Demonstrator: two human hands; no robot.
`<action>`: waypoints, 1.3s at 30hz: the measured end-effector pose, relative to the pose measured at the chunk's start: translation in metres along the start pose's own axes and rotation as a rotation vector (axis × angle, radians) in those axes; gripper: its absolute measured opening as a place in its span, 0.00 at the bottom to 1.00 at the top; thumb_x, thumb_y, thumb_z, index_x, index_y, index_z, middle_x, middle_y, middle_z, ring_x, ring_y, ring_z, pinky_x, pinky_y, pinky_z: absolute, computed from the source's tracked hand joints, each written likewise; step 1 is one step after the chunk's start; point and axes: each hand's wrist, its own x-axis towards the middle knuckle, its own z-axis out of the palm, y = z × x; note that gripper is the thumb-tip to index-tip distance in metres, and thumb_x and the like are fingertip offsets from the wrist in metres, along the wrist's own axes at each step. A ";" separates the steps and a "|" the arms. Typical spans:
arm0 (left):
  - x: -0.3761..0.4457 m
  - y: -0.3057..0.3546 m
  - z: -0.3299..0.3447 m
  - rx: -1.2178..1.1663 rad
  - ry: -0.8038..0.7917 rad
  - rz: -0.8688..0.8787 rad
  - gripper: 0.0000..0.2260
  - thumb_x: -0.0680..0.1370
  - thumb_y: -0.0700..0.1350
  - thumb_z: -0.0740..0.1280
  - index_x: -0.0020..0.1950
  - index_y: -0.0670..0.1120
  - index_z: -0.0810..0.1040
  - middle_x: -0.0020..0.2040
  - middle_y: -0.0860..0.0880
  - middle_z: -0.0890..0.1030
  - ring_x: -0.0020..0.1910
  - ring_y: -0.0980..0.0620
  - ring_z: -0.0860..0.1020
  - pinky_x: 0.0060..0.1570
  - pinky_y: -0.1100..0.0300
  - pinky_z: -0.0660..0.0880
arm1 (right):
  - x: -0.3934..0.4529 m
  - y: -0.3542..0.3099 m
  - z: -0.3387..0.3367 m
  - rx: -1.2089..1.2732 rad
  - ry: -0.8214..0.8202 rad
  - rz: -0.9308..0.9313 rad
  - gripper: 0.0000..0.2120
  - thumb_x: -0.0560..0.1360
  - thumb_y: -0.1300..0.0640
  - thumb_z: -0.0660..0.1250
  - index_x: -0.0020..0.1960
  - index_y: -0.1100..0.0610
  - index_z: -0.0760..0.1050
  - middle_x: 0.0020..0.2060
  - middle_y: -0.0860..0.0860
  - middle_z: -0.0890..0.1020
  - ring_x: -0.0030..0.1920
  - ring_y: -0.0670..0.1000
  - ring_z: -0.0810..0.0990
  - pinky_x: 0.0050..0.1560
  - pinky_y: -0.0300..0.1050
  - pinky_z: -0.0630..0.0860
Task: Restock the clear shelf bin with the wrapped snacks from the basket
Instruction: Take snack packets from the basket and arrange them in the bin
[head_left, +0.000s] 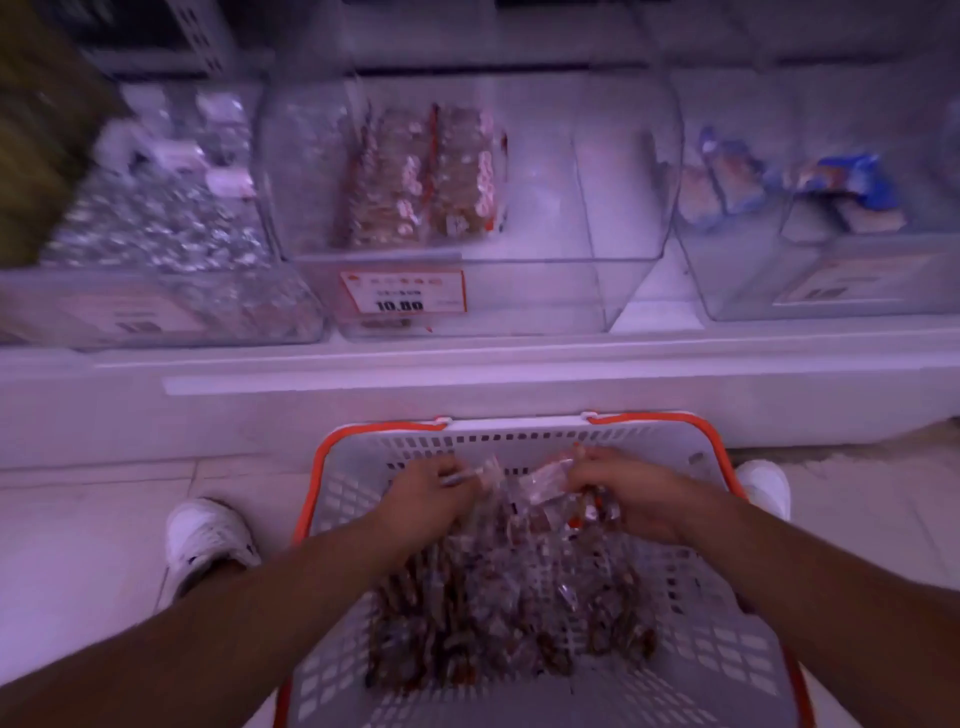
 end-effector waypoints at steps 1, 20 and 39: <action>-0.012 0.022 -0.010 -0.135 0.042 -0.014 0.11 0.77 0.47 0.72 0.44 0.38 0.82 0.36 0.43 0.80 0.37 0.50 0.77 0.42 0.54 0.75 | -0.016 -0.016 0.006 0.029 -0.023 -0.056 0.08 0.70 0.61 0.68 0.43 0.53 0.86 0.33 0.52 0.84 0.26 0.45 0.79 0.32 0.42 0.77; -0.104 0.108 -0.042 -0.476 -0.079 0.047 0.14 0.71 0.46 0.76 0.56 0.49 0.82 0.52 0.41 0.85 0.44 0.43 0.82 0.42 0.57 0.72 | -0.106 -0.074 0.074 0.023 0.075 -0.418 0.24 0.65 0.62 0.76 0.60 0.49 0.81 0.56 0.59 0.84 0.54 0.59 0.84 0.47 0.48 0.81; -0.091 0.116 -0.054 -0.751 0.042 -0.118 0.15 0.75 0.31 0.68 0.61 0.38 0.80 0.47 0.40 0.83 0.36 0.46 0.81 0.47 0.42 0.82 | -0.080 -0.081 0.069 0.241 -0.035 -0.458 0.26 0.64 0.67 0.73 0.61 0.54 0.81 0.58 0.61 0.83 0.53 0.59 0.84 0.49 0.51 0.82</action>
